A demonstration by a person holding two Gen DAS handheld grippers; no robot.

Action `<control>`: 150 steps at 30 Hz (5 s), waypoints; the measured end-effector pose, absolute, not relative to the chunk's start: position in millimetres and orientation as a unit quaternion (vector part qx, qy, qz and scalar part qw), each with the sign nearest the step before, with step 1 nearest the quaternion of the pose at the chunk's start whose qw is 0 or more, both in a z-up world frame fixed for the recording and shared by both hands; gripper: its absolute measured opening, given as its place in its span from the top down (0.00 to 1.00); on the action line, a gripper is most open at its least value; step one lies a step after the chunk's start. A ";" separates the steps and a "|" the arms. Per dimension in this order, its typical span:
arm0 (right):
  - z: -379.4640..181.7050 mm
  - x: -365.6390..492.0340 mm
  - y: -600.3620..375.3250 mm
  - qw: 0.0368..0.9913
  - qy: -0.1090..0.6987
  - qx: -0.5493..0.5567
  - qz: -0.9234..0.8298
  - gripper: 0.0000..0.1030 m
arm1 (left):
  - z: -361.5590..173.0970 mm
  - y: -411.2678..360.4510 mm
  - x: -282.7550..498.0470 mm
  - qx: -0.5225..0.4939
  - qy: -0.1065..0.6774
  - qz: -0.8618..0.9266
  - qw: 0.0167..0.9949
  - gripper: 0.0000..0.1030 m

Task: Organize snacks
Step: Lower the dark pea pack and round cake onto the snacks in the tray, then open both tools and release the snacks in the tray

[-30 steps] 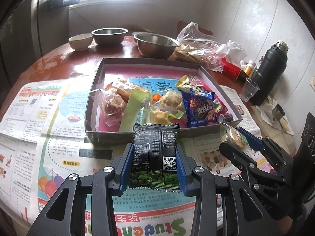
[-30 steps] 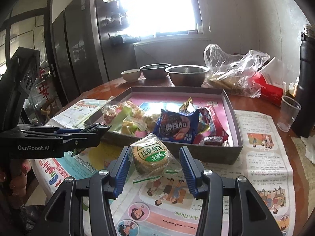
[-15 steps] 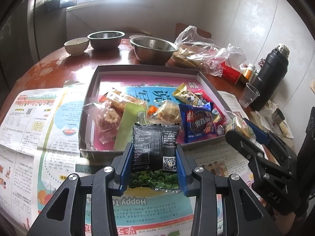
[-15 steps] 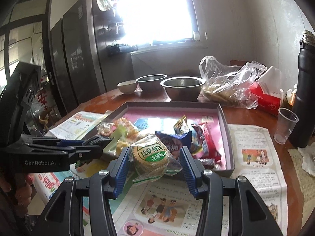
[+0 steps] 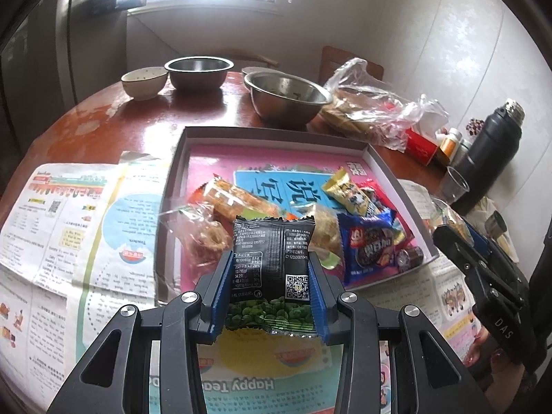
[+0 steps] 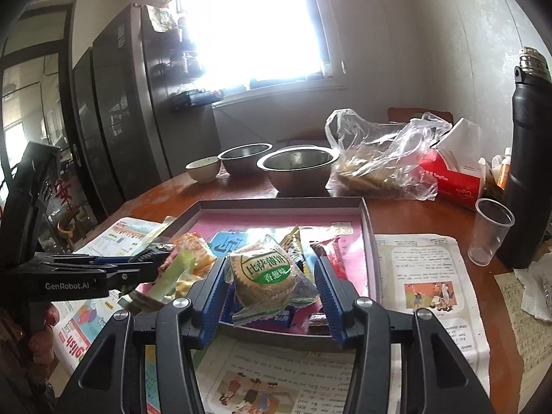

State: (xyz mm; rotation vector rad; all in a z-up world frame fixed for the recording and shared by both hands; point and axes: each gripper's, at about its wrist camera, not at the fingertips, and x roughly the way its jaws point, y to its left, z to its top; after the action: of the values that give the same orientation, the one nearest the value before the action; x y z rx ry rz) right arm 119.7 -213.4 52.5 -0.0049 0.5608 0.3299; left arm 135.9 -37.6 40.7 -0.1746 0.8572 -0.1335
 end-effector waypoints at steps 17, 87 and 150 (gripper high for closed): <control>55.5 131.4 -237.6 0.952 0.277 0.015 0.131 0.51 | 41.0 -18.6 145.4 -0.091 0.418 -0.038 0.903 0.60; 9.8 166.0 -217.5 0.924 0.357 0.018 0.132 0.42 | 9.7 -37.8 171.5 -0.084 0.450 -0.064 0.887 0.59; 43.0 69.8 -192.2 0.942 0.305 0.005 0.139 0.24 | 35.3 -31.8 77.3 -0.069 0.412 -0.052 0.907 0.27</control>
State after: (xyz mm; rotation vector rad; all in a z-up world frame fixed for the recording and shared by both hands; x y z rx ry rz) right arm 69.8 -192.2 43.0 0.0106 0.6213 0.2835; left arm 77.3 -31.8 35.3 -0.1415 0.8512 -0.1067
